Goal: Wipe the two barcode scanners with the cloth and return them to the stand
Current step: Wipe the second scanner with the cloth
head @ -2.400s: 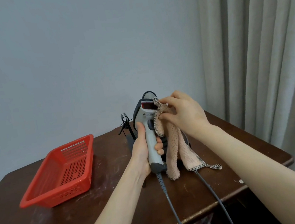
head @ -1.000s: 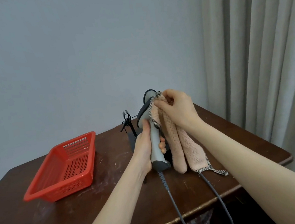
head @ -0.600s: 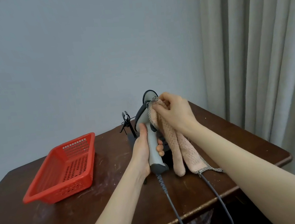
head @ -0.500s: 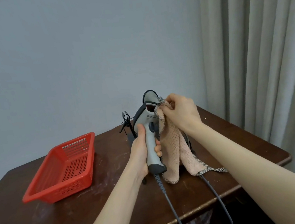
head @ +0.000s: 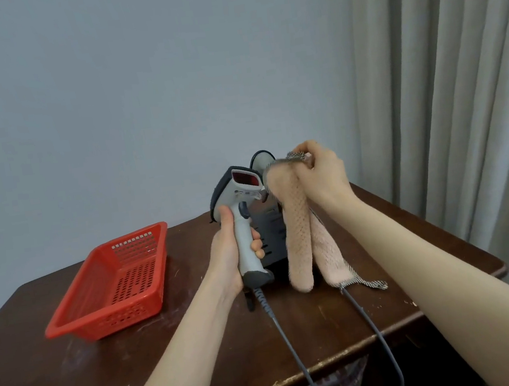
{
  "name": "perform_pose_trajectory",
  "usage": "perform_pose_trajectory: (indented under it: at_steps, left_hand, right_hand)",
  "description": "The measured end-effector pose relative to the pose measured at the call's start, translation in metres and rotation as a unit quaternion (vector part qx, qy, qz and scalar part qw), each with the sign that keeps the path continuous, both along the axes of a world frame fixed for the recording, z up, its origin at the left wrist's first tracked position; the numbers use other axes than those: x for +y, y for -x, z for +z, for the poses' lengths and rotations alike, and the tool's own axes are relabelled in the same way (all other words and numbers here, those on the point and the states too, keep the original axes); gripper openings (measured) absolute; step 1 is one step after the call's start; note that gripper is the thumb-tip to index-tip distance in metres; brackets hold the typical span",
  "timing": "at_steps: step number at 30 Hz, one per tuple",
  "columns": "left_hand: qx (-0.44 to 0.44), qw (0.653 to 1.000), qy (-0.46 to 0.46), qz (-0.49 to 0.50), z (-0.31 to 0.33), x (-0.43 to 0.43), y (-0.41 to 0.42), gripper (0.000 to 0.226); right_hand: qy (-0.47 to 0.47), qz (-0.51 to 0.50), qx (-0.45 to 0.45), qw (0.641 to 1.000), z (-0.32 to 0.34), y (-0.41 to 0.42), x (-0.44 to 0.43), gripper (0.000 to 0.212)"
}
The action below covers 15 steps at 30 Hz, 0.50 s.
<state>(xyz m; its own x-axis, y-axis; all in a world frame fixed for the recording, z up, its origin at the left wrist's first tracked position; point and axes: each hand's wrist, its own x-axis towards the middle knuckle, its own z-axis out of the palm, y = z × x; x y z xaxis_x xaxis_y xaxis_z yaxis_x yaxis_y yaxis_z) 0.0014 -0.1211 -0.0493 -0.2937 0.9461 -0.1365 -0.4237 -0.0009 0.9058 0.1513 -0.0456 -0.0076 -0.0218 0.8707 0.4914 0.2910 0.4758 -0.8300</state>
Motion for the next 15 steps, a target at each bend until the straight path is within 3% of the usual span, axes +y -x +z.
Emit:
perform_pose_trajectory:
  at_steps: [5,7,10,12,15]
  left_hand:
    - [0.058,0.997,-0.016,0.046,0.008,-0.001,0.014,0.052]
    - [0.079,0.995,-0.020,0.061,0.010,-0.002,0.019,0.052]
    - [0.099,0.992,-0.024,0.076,0.014,-0.007,0.024,0.048]
    - [0.105,0.991,-0.022,0.082,0.017,-0.011,0.027,0.047]
    - [0.112,0.990,-0.020,0.083,0.022,-0.014,0.031,0.045]
  right_hand:
    - [0.133,0.139,0.194,0.962,0.003,0.009,-0.003,0.025]
    - [0.181,0.166,0.187,0.951,-0.005,0.011,-0.007,0.023]
    - [0.206,0.175,0.060,0.961,-0.028,0.012,-0.017,0.026]
    - [0.200,0.174,-0.073,0.962,-0.045,0.015,-0.024,0.029]
    - [0.150,0.194,-0.320,0.915,-0.069,0.024,-0.031,0.033]
